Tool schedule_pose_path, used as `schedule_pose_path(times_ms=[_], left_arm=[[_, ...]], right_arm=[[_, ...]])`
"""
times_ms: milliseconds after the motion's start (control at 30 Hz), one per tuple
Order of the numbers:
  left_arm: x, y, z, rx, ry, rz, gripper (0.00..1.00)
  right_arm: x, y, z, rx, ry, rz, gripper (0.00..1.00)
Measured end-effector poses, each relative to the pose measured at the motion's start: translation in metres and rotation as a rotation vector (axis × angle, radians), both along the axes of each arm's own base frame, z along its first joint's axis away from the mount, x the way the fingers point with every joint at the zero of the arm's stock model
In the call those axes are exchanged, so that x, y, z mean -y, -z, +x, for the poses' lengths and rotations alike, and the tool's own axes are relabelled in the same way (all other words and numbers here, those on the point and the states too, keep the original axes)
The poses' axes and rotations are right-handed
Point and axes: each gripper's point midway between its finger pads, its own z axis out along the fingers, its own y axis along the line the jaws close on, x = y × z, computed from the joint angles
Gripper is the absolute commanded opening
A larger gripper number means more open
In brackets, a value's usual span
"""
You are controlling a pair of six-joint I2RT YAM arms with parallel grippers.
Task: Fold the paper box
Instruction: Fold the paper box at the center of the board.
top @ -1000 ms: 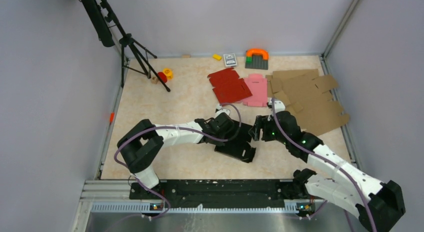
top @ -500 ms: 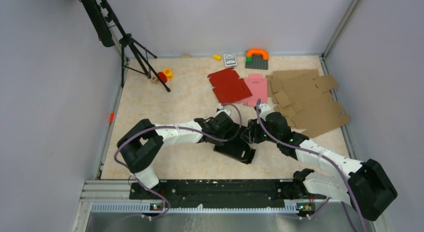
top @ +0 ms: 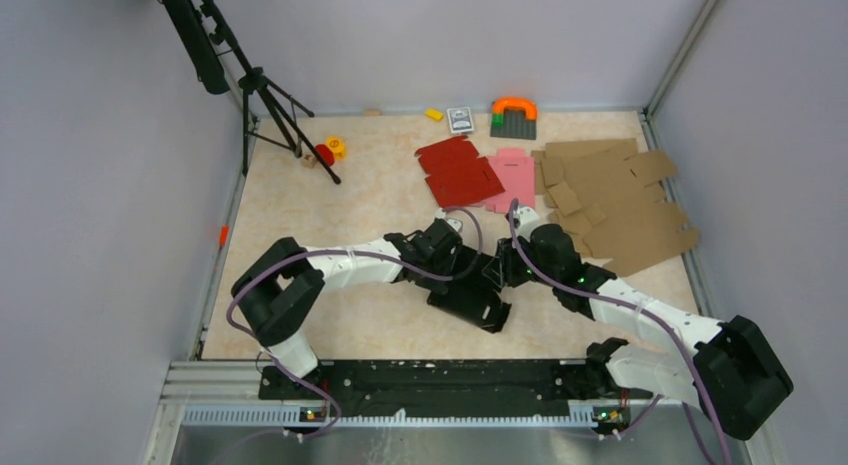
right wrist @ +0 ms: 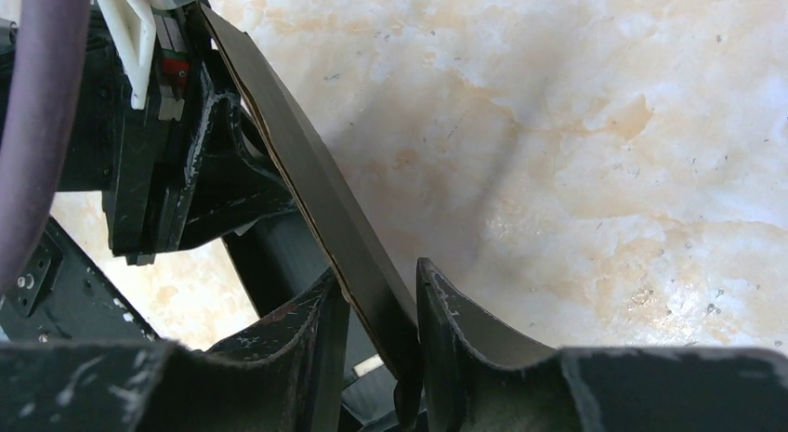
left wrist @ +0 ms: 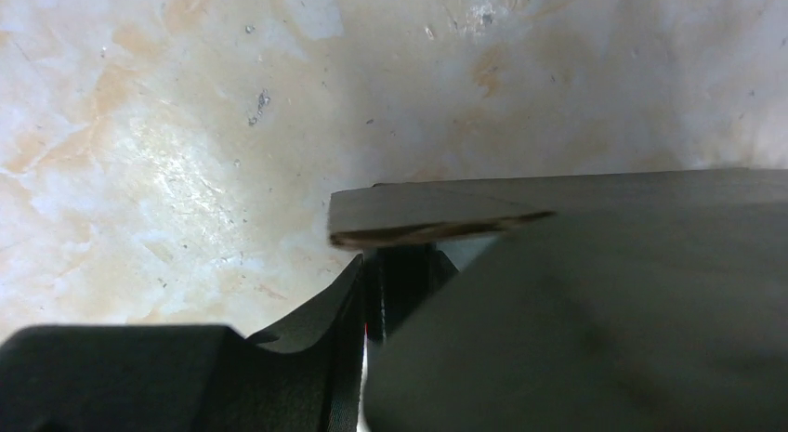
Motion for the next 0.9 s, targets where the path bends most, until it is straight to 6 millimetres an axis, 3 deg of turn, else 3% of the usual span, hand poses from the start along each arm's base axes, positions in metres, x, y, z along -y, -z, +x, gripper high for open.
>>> schedule_pose_path(times_ms=[200, 300, 467, 533, 600, 667, 833, 900], left_arm=[[-0.004, -0.001, -0.007, -0.06, 0.007, -0.054, 0.35], [-0.006, -0.002, -0.011, -0.082, 0.01, -0.072, 0.15], [-0.011, 0.0, -0.014, -0.12, 0.002, -0.115, 0.15], [-0.012, 0.0, -0.014, -0.127, 0.001, -0.125, 0.15], [-0.012, 0.0, -0.014, -0.128, -0.001, -0.126, 0.14], [-0.012, 0.0, -0.014, -0.127, -0.001, -0.126, 0.13], [-0.013, 0.0, -0.013, -0.12, -0.003, -0.126, 0.1], [-0.014, 0.0, -0.013, -0.116, -0.005, -0.125, 0.1]], right_arm=[[0.0, 0.0, 0.0, 0.004, -0.002, -0.003, 0.29], [0.0, 0.0, 0.0, 0.004, -0.003, -0.003, 0.29], [0.0, 0.0, 0.0, 0.004, -0.003, -0.002, 0.33], [0.0, 0.0, 0.0, 0.005, -0.003, -0.002, 0.41], [0.0, -0.001, 0.0, 0.007, -0.002, -0.001, 0.56], [0.002, -0.003, 0.0, 0.009, 0.005, 0.0, 0.6], [0.014, -0.013, -0.006, 0.018, 0.05, -0.004, 0.59], [0.019, -0.022, -0.01, 0.027, 0.071, 0.007, 0.53]])
